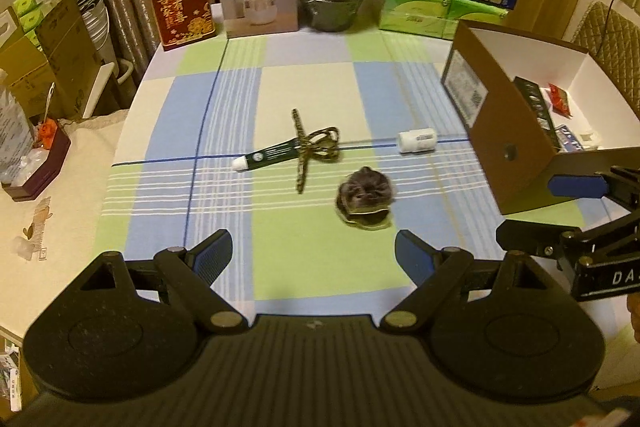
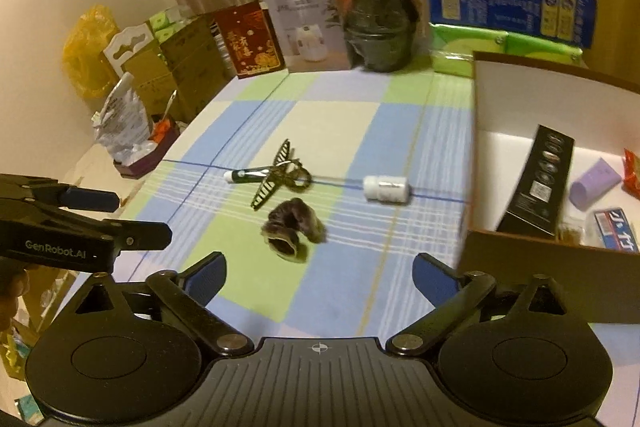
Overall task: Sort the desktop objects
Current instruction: 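Grasp the brown scrunchie with the right tool while left grasps the green tube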
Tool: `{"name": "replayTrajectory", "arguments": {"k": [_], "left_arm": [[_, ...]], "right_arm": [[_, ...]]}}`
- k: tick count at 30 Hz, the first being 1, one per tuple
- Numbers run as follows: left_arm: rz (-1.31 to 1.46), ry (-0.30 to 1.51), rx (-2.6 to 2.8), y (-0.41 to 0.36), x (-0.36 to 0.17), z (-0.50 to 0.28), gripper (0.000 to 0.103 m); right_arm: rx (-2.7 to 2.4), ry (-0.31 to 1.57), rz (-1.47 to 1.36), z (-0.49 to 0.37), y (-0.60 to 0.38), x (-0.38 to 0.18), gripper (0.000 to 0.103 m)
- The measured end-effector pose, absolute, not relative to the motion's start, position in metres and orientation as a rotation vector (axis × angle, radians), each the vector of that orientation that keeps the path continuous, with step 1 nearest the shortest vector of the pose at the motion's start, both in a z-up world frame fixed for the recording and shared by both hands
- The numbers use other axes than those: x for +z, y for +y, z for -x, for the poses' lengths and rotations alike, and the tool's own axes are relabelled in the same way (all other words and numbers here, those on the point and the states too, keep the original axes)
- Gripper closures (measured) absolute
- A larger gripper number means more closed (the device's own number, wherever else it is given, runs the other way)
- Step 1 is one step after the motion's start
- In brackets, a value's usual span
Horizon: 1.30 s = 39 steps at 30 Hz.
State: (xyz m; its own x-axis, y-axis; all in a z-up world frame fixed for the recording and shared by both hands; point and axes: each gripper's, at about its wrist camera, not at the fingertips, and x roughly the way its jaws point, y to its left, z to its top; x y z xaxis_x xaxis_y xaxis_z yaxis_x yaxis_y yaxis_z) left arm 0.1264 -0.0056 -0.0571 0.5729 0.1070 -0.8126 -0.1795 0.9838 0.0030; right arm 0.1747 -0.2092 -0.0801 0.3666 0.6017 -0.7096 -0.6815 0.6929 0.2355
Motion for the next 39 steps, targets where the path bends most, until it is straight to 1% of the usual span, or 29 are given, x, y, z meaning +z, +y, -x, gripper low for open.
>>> {"name": "replayTrajectory", "arguments": {"k": [2,8,19,24,33,36,38,39], "left_arm": [[0.08,0.95,0.169,0.001,-0.06,-0.126,0.017],[0.072,0.973,0.174,0.023,-0.076,-0.132,0.017],[0.061,1.001,0.16,0.062,-0.104,-0.153,0.018],[0.06,1.011,0.151,0.075,-0.113,-0.165,0.018],[0.045,1.025,0.127,0.091,-0.127,-0.187,0.018],[0.034,1.028,0.117,0.095,-0.133,-0.193,0.018],[0.028,1.031,0.112,0.097,-0.136,-0.197,0.018],[0.025,1.032,0.107,0.099,-0.137,-0.199,0.018]], "right_arm": [[0.826,0.874,0.092,-0.174,-0.203,-0.084,0.014],[0.818,0.879,0.109,-0.176,-0.177,-0.101,0.024],[0.804,0.898,0.146,-0.192,-0.136,-0.133,0.025],[0.797,0.879,0.207,-0.197,-0.117,-0.146,0.026],[0.779,0.877,0.265,-0.211,-0.092,-0.17,0.036],[0.77,0.884,0.28,-0.215,-0.086,-0.176,0.043],[0.77,0.892,0.287,-0.217,-0.085,-0.179,0.055],[0.768,0.895,0.29,-0.218,-0.085,-0.181,0.057]]}}
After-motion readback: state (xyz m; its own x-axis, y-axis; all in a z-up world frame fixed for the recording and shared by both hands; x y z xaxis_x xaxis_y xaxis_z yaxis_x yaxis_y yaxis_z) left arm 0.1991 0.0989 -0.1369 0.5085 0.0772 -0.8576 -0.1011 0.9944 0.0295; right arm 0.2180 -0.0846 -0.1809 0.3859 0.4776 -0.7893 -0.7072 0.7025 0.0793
